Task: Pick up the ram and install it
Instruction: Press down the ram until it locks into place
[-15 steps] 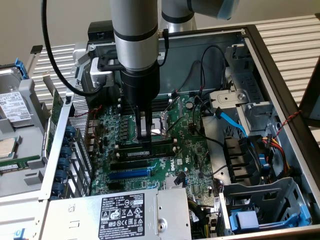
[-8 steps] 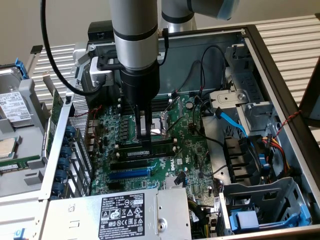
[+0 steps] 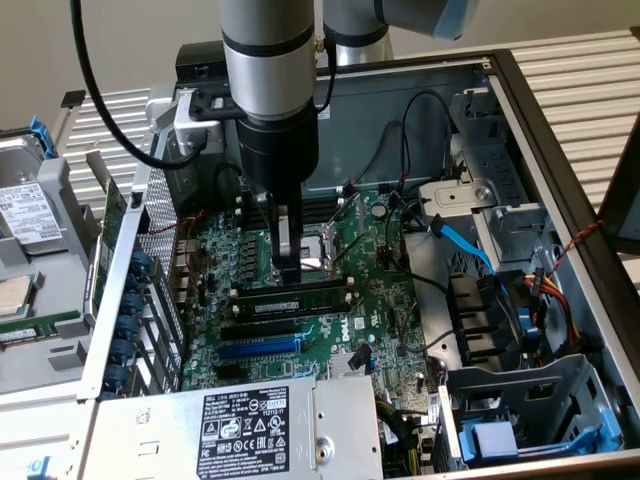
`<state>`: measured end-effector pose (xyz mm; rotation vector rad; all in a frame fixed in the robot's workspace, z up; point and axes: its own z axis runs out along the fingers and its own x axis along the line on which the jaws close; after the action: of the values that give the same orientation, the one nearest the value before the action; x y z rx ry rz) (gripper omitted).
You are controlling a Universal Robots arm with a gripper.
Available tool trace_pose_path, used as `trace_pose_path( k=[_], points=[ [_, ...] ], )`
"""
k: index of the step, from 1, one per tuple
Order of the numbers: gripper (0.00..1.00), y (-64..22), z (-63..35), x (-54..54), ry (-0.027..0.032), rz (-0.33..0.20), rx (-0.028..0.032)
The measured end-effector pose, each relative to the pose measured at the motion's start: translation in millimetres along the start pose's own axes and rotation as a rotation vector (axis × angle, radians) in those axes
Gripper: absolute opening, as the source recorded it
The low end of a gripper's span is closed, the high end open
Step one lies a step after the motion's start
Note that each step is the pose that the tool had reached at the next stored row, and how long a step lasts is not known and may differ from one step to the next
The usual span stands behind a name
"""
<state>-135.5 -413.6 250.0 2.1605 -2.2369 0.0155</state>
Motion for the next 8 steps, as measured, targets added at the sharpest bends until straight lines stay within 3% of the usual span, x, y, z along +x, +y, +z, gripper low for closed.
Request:
trace_pose_path(
  k=[8],
  points=[
    [0.11, 0.4, -5.2, 0.2, -0.0014, 0.0, -0.0001]
  ],
)
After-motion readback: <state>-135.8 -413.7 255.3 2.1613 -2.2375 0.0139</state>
